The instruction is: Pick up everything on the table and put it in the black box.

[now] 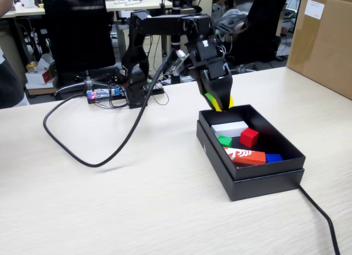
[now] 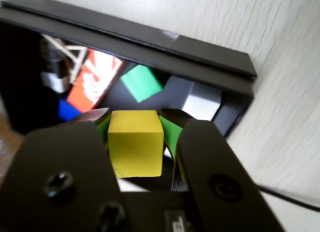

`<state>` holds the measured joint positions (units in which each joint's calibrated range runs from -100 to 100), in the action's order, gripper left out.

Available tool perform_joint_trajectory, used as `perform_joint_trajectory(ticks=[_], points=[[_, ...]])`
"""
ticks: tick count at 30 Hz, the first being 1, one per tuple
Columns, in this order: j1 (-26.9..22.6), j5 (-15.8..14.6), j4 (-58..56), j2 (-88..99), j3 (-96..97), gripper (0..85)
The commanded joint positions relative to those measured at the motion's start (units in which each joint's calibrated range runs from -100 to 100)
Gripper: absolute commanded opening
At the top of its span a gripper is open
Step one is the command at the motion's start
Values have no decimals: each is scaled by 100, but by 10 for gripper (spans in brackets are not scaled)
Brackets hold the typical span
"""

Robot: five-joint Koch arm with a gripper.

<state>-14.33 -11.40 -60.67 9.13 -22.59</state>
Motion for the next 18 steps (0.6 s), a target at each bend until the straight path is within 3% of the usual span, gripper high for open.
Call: perform_joint_trajectory(ticks=[1,9,18], points=[[-39,54,481,-253,-361,11],[-103,49,585,-609,-316,17],[-142,49,602,-976,-207,113]])
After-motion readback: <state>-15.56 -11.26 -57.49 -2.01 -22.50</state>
